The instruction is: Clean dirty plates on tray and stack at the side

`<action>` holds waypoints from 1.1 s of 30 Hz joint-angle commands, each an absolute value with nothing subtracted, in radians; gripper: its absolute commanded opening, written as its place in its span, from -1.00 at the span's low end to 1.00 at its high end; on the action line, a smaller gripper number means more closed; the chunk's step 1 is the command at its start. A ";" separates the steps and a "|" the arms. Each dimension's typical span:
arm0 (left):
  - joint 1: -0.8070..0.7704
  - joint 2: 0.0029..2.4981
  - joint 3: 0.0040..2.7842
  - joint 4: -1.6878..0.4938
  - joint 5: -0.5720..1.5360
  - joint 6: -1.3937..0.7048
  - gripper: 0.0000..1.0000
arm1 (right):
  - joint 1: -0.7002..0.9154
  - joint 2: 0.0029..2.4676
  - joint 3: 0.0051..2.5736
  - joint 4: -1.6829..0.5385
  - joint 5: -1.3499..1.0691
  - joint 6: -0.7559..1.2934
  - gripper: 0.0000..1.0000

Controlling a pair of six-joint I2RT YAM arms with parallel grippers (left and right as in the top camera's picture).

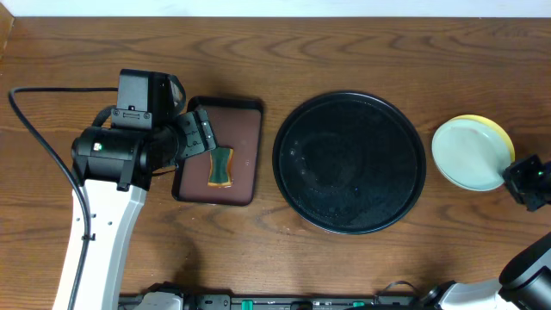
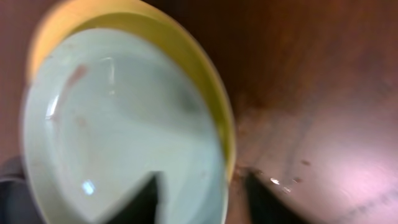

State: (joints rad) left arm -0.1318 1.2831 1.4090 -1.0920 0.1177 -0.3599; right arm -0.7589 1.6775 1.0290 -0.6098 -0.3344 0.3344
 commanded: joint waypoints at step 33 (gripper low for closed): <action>-0.127 1.280 1.423 -1.092 0.120 -0.348 0.68 | 0.067 0.535 0.918 -0.806 -0.447 -0.113 0.99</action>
